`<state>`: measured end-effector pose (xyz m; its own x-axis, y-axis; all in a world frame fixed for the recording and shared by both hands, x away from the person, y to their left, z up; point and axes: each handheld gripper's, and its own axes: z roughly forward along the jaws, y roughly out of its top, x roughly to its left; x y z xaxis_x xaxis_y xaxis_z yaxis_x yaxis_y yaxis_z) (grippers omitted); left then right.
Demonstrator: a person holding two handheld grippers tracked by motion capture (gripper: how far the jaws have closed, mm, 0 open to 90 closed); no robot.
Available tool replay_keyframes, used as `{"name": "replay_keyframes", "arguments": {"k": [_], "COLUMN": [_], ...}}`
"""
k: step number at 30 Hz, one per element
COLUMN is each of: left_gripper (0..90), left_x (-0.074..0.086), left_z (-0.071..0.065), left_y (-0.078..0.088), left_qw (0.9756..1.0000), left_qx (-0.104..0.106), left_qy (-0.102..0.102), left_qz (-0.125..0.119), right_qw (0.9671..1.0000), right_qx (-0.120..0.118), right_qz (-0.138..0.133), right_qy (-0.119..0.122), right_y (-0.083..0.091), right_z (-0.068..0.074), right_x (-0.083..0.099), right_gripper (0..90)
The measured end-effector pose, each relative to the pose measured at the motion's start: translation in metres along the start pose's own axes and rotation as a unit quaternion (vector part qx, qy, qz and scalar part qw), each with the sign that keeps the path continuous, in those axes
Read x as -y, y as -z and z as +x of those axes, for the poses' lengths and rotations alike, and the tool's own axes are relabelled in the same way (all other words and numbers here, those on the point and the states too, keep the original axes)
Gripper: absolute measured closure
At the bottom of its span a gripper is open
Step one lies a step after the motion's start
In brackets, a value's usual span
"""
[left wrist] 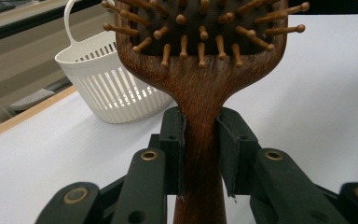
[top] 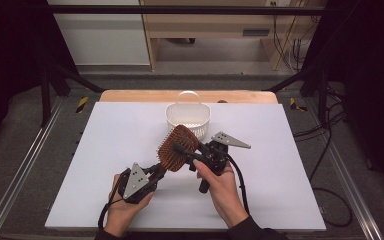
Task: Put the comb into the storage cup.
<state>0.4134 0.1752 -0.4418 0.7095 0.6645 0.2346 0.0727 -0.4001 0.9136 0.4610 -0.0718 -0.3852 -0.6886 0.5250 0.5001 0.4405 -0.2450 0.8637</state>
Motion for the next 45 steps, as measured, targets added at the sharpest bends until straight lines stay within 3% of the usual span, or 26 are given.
{"name": "replay_keyframes", "arguments": {"k": [9,13,25,26,33,38,45], "left_gripper": [72.4,72.3,72.1,71.9,70.9,65.3,39.8], "left_x": [-0.001,0.0,0.005,0.006,0.009,0.01,0.008], "left_z": [0.0,0.003,0.008,0.009,0.01,0.01,0.008], "left_y": [0.001,0.001,0.001,0.001,-0.001,-0.001,0.002], "left_qw": [1.0,0.9999,0.999,0.9984,0.9975,0.9966,0.9939], "left_qx": [-0.004,-0.006,-0.001,0.002,0.007,0.009,0.0], "left_qy": [0.005,0.011,0.044,0.055,0.068,0.077,0.096], "left_qz": [-0.005,-0.01,-0.011,-0.013,-0.016,-0.025,-0.055], "right_qw": [1.0,0.9997,0.9996,0.9996,0.9993,0.9992,0.999], "right_qx": [-0.009,-0.003,0.009,0.011,0.021,0.024,0.033], "right_qz": [-0.002,0.003,0.01,0.011,0.012,0.006,-0.019], "right_qy": [0.003,0.024,0.026,0.024,0.028,0.03,0.024], "right_y": [0.0,-0.003,-0.016,-0.018,-0.021,-0.02,-0.014], "right_z": [0.006,0.014,0.017,0.017,0.021,0.021,0.018], "right_x": [-0.004,-0.006,-0.008,-0.009,-0.008,-0.01,-0.018], "right_gripper": [47.6,50.2,51.7,51.8,51.9,51.8,51.6]}}
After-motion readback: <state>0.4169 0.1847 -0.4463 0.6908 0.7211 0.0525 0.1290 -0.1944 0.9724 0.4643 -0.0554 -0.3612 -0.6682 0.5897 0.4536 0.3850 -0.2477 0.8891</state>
